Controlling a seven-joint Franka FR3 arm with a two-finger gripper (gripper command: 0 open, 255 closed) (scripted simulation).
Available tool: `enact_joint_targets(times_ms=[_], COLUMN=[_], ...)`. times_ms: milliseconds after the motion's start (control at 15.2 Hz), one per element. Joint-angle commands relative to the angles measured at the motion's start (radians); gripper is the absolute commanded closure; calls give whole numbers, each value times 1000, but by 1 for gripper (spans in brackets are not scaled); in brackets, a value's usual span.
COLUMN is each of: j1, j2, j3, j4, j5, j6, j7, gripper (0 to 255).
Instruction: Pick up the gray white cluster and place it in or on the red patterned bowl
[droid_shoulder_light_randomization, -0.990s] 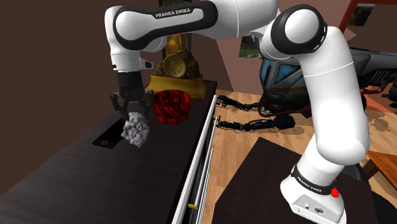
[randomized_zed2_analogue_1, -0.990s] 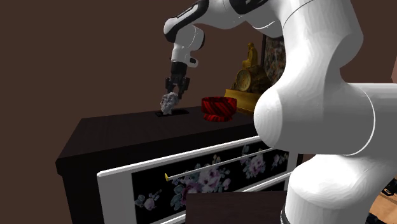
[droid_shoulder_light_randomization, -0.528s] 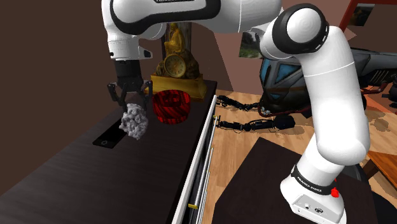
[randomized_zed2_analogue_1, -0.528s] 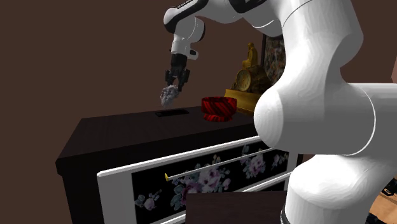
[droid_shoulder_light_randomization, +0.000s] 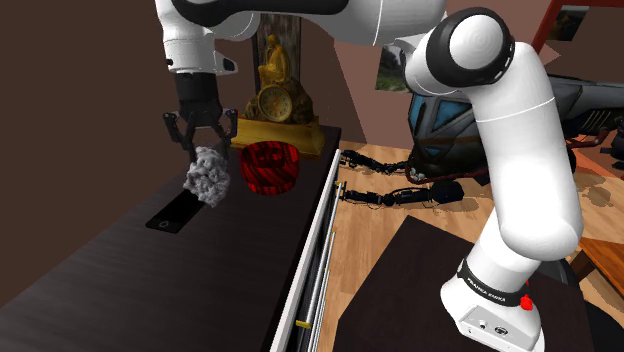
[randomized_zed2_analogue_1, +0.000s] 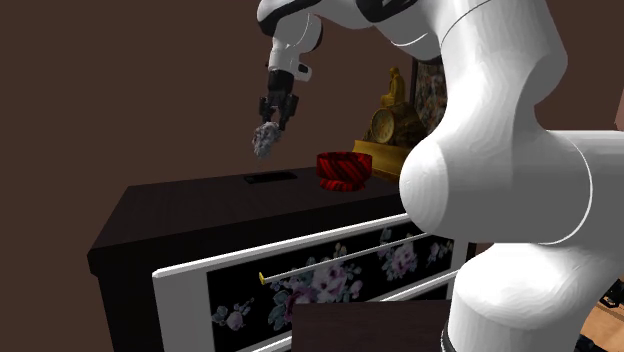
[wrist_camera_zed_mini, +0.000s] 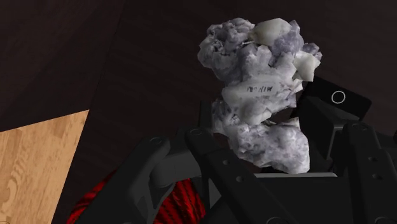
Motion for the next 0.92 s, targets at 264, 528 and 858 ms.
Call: enact_joint_targets(times_ms=[264, 528, 858], j1=[-82, -135, -181], j2=[-10, 4, 54], j3=[-19, -38, -68], j4=[12, 48, 146], j5=[1, -10, -36], j6=[-40, -76, -140], j7=[-96, -171, -263], gripper=[255, 255, 255])
